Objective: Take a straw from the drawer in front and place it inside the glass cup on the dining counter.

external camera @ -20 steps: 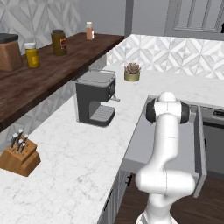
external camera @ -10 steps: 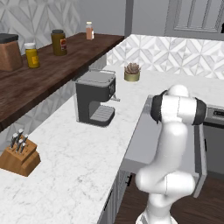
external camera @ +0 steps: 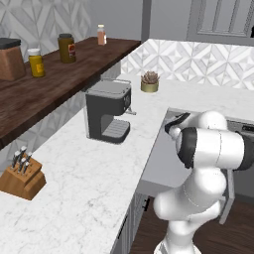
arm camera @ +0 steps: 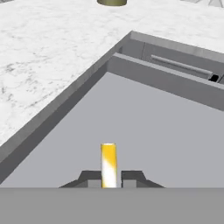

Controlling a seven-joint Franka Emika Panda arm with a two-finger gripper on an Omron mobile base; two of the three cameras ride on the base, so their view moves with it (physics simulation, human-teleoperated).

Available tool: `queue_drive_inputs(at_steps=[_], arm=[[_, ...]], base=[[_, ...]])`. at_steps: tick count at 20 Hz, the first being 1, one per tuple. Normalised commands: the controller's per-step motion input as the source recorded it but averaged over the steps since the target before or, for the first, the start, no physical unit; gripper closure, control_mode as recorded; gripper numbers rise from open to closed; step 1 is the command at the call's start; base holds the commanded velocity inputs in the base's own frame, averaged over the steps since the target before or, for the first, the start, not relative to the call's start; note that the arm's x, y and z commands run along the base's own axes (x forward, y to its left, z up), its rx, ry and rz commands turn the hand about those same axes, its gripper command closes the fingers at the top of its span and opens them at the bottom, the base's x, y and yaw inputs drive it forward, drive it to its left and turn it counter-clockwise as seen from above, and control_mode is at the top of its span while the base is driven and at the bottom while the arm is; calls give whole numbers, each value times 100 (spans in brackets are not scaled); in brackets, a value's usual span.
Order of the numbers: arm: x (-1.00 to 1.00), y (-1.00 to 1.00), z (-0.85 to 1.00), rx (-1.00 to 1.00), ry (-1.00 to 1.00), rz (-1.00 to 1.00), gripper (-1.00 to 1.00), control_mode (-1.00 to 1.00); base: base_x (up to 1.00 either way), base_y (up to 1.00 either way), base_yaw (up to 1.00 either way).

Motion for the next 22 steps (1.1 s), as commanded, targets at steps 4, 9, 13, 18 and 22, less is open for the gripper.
queue_drive_inputs(at_steps=[4, 9, 13, 18, 22], arm=[[-6, 36, 100, 0, 5, 0, 100, -100], [-21, 16, 100, 0, 6, 0, 100, -100], [-17, 0, 100, 1, 7, 0, 100, -100], [-32, 1, 100, 3, 14, 0, 100, -100], [-62, 9, 81, 6, 13, 0, 100, -100]], base=[[0, 0, 0], [0, 0, 0], [0, 0, 0], [0, 0, 0], [0, 0, 0]])
